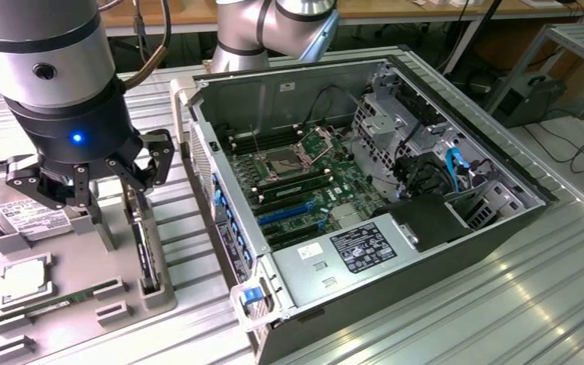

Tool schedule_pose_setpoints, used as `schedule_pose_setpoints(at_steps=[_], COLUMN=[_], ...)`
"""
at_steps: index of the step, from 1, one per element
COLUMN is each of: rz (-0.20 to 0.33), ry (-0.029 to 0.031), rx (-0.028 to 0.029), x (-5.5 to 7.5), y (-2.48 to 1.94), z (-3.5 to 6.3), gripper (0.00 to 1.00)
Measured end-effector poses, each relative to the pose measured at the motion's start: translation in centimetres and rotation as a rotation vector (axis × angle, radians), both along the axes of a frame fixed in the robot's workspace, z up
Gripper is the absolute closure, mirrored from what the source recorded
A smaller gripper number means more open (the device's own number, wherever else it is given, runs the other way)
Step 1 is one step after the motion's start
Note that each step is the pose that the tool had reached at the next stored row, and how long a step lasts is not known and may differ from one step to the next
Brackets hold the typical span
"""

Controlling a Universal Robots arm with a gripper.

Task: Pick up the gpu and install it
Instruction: 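Pick up the gpu and move the gpu toward the slot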

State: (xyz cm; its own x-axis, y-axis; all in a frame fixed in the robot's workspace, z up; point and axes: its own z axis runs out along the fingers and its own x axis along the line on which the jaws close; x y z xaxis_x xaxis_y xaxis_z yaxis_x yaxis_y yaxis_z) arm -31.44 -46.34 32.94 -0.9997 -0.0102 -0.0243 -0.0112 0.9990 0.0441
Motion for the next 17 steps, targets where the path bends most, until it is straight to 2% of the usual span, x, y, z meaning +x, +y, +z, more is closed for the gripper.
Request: schedule_pose_setpoints(at_steps=[17], rz=[0.015], ry=[0.0001], rx=[0.0014], x=[0.0], y=[-0.89], z=[-1.13], gripper=[0.45])
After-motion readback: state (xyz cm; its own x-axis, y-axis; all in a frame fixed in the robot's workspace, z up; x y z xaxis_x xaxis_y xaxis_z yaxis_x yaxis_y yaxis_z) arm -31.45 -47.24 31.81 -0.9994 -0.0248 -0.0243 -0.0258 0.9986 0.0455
